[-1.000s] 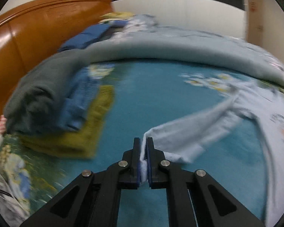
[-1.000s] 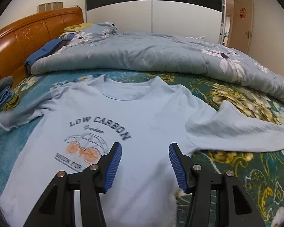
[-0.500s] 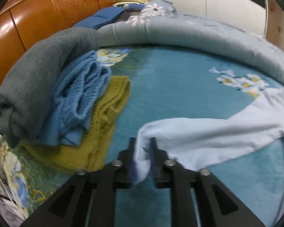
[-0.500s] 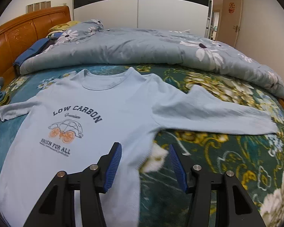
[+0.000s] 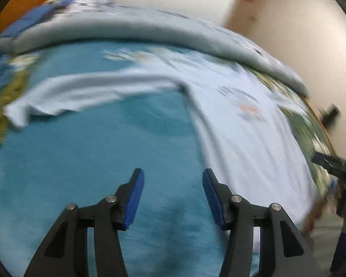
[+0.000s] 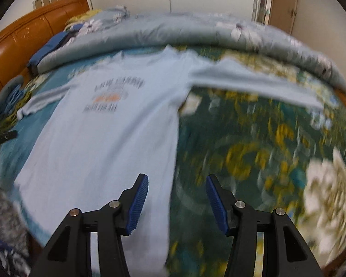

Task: Fold clothes

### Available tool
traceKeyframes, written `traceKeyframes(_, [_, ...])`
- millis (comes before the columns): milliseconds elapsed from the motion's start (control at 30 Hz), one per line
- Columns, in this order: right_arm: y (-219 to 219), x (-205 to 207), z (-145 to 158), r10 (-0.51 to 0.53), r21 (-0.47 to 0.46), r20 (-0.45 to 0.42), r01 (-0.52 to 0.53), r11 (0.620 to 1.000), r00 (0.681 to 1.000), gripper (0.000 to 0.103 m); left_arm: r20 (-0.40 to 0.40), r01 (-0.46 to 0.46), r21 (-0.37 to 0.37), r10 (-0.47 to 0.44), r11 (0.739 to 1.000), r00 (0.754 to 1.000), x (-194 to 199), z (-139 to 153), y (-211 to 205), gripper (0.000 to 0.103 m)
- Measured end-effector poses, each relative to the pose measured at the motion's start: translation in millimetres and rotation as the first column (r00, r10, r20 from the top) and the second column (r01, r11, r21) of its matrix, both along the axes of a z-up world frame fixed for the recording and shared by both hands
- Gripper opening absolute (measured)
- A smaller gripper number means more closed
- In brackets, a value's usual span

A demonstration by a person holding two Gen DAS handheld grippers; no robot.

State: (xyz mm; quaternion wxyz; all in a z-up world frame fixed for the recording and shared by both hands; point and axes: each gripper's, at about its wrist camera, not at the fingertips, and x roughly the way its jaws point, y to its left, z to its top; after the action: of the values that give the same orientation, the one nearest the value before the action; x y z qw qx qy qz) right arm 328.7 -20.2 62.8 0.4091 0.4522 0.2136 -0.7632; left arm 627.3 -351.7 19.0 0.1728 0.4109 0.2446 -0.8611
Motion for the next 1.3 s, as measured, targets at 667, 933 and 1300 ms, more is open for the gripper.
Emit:
traceKeyframes(667, [60.5,16.3,-24.9,-0.164,0.005,0.154,0.165,0.986,0.974,0.002,-0.054,0.109,0.24,-0.099,0.965,0.994,13.7,-28.9,20.5,0.054])
traceKeyframes(933, [57.6,16.0,-27.6,-0.152,0.004,0.154,0.153,0.988,0.976,0.003,-0.112,0.259,0.329,-0.235,0.908,0.966,5.0,-35.2,42.5,0.054])
traceKeyframes(1300, [57.7,19.2,-29.0,-0.146,0.018,0.167,0.145,0.989,0.975,0.003,-0.227,0.355,0.411,-0.283,0.84,0.932,7.6,-23.7,48.0,0.007])
